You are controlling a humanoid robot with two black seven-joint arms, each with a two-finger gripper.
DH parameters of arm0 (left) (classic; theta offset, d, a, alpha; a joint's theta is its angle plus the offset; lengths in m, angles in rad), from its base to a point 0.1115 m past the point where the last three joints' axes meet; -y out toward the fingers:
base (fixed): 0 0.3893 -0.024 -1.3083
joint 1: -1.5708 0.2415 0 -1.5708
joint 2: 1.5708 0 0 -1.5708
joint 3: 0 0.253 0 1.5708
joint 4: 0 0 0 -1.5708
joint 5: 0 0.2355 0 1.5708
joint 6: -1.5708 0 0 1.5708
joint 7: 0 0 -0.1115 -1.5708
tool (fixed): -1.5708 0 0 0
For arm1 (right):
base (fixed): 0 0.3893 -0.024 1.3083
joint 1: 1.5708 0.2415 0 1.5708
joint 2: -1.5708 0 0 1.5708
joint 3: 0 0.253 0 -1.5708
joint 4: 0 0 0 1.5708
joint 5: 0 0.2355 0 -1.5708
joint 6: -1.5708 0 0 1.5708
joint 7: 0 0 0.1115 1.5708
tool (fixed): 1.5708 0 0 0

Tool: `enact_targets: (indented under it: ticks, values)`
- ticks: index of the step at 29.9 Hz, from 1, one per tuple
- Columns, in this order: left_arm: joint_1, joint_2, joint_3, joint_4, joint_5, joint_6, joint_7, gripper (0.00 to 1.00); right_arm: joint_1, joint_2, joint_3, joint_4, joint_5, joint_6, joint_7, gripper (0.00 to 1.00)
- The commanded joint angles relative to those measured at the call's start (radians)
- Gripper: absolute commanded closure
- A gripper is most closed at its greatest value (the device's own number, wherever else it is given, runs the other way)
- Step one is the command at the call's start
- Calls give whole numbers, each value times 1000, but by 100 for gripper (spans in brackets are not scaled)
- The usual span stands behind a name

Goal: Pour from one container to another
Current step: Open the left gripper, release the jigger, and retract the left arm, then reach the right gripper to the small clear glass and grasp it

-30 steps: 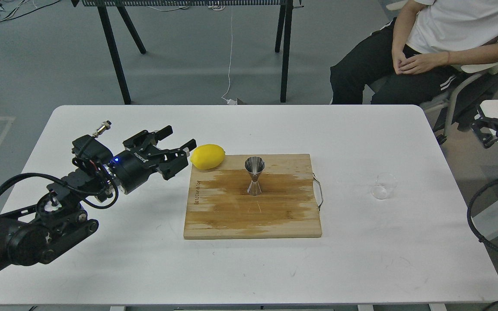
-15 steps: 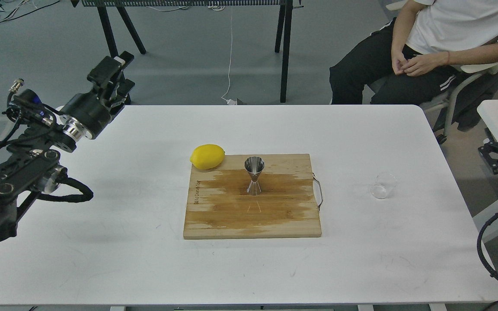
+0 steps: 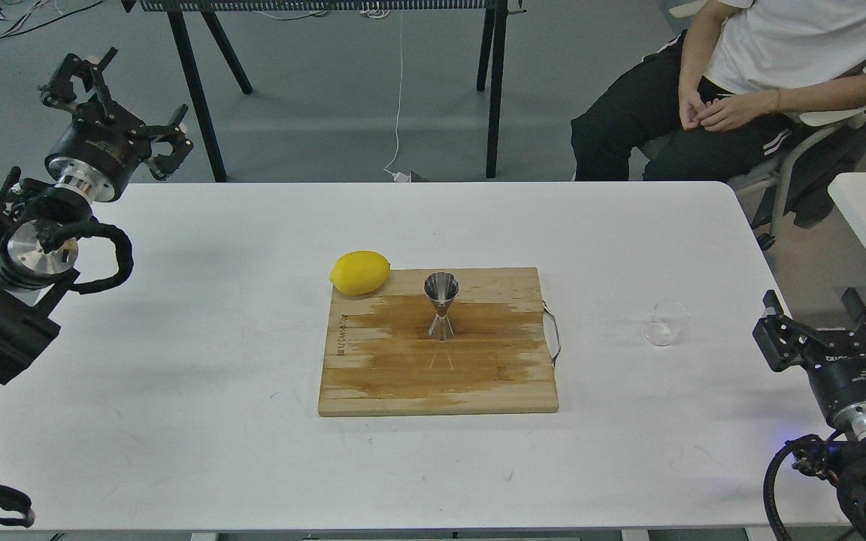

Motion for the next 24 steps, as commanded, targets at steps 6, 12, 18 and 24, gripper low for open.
enact_targets:
  ticks: [6, 12, 18, 24]
  values:
    - [10, -29, 1, -2, -6, 1, -7, 0, 53, 52, 4, 13, -3, -272, 13, 1]
    - [13, -3, 1, -2, -6, 1, -24, 0, 113, 37, -47, 27, -27, -414, -36, 2]
    - [13, 14, 1, -2, -6, 1, -29, 0, 191, 29, -168, 18, -81, -454, -90, 1]
    - [13, 22, 1, -2, -7, 1, -39, 0, 208, 37, -170, -7, -81, -459, -90, 1]
